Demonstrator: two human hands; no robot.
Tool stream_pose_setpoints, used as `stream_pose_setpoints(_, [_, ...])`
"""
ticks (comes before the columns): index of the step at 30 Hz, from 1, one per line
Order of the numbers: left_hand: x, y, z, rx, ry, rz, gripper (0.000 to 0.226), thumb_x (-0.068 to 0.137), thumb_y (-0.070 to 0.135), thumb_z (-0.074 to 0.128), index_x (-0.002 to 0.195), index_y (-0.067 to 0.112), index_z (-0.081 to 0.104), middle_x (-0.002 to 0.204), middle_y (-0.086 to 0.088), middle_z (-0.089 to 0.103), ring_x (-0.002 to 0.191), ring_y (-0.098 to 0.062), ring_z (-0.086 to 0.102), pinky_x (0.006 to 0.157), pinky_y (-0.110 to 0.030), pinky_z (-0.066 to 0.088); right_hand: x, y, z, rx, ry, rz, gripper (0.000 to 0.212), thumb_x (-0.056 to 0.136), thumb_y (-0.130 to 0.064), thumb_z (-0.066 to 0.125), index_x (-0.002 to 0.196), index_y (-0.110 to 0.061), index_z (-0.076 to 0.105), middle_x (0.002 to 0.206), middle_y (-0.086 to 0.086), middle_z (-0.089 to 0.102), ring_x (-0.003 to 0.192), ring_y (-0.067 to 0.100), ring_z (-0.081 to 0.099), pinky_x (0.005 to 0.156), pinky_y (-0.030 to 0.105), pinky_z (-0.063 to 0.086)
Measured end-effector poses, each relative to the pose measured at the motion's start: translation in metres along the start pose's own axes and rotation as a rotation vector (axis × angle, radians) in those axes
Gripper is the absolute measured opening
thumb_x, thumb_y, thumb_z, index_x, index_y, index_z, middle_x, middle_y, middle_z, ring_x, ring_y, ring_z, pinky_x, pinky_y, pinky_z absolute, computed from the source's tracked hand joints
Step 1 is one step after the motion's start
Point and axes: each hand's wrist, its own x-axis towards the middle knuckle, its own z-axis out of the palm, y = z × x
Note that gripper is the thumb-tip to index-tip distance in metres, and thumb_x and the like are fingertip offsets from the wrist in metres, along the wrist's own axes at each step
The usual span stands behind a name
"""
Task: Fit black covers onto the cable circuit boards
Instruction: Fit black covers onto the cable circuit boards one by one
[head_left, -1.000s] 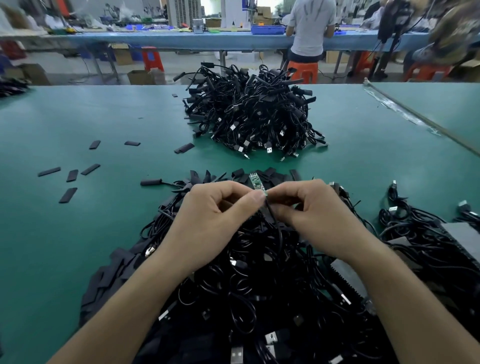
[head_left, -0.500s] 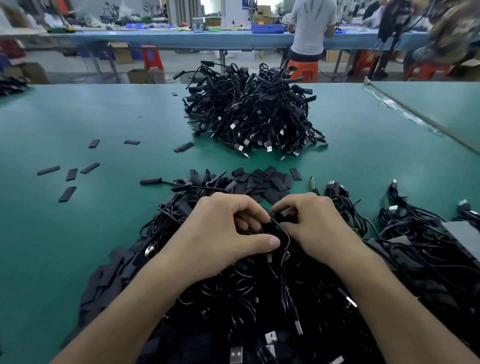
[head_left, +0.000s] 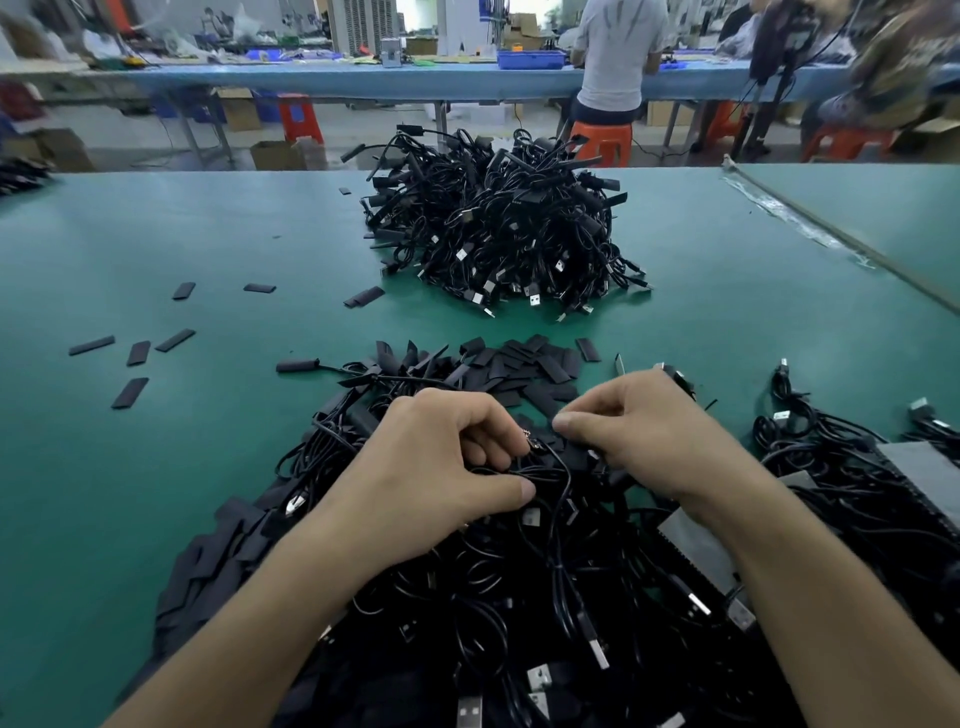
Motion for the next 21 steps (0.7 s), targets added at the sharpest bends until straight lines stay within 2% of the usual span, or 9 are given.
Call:
stream_pose_setpoints(3, [0.000, 0.000, 0.000, 0.007, -0.001, 0.001, 0.021, 0.067, 0.025, 0.089, 0.078, 0.032, 0.073, 0.077, 0.015, 0.070, 0.070, 0.003, 0.061, 0.060, -0.007, 0.043, -0.002, -0.002, -0.003, 0.087, -0.048, 0.092, 0.029, 0.084, -0.029, 0.078, 0.060, -0.014, 0.075, 0.041, -0.007, 0.054, 0.033, 0.001, 0.042, 0.039, 0.013, 0.035])
stream_pose_setpoints(6, [-0.001, -0.001, 0.000, 0.023, 0.000, -0.002, 0.020, 0.067, 0.026, 0.089, 0.078, 0.032, 0.073, 0.076, 0.014, 0.069, 0.070, 0.002, 0.061, 0.060, -0.007, 0.042, -0.004, -0.006, 0.005, -0.028, -0.124, 0.121, 0.029, 0.082, -0.040, 0.078, 0.068, -0.014, 0.078, 0.055, 0.006, 0.063, 0.047, 0.010, 0.049, 0.053, 0.023, 0.041])
stream_pose_setpoints(8, [0.000, -0.002, 0.001, 0.031, -0.003, -0.005, 0.021, 0.067, 0.028, 0.089, 0.078, 0.033, 0.072, 0.076, 0.014, 0.069, 0.070, 0.002, 0.061, 0.060, -0.008, 0.043, -0.005, -0.007, 0.011, -0.082, -0.127, 0.115, 0.035, 0.082, -0.043, 0.077, 0.071, -0.011, 0.076, 0.058, 0.007, 0.060, 0.054, 0.016, 0.051, 0.059, 0.031, 0.041])
stream_pose_setpoints(14, [0.000, -0.004, 0.000, 0.020, -0.015, -0.006, 0.018, 0.068, 0.031, 0.088, 0.078, 0.032, 0.072, 0.072, 0.013, 0.068, 0.066, 0.003, 0.058, 0.059, -0.008, 0.042, -0.007, -0.012, 0.006, 0.010, -0.207, 0.087, 0.022, 0.085, -0.028, 0.073, 0.069, -0.013, 0.076, 0.065, 0.013, 0.069, 0.058, 0.019, 0.057, 0.063, 0.035, 0.047])
stream_pose_setpoints(16, [-0.001, -0.003, 0.001, 0.020, -0.015, 0.005, 0.014, 0.073, 0.034, 0.085, 0.078, 0.031, 0.073, 0.068, 0.014, 0.066, 0.062, 0.003, 0.057, 0.058, -0.009, 0.042, -0.009, -0.014, 0.005, 0.014, -0.254, 0.077, 0.023, 0.086, -0.023, 0.069, 0.067, -0.011, 0.075, 0.060, 0.009, 0.064, 0.054, 0.018, 0.055, 0.058, 0.030, 0.045])
stream_pose_setpoints(18, [0.000, -0.002, 0.002, 0.028, 0.024, 0.016, 0.013, 0.078, 0.041, 0.079, 0.075, 0.030, 0.072, 0.064, 0.015, 0.066, 0.057, 0.003, 0.056, 0.055, -0.009, 0.042, -0.009, -0.015, 0.003, 0.101, -0.275, 0.067, 0.025, 0.089, -0.020, 0.067, 0.067, -0.012, 0.074, 0.055, 0.003, 0.059, 0.044, 0.011, 0.049, 0.047, 0.019, 0.039])
stream_pose_setpoints(21, [0.003, -0.002, 0.005, 0.001, 0.122, 0.004, 0.030, 0.083, 0.057, 0.064, 0.075, 0.029, 0.071, 0.061, 0.011, 0.066, 0.048, 0.003, 0.050, 0.048, -0.012, 0.039, -0.010, -0.018, -0.004, 0.352, -0.290, 0.009, 0.023, 0.092, -0.021, 0.065, 0.070, -0.016, 0.072, 0.052, -0.002, 0.051, 0.039, 0.006, 0.037, 0.037, 0.016, 0.030])
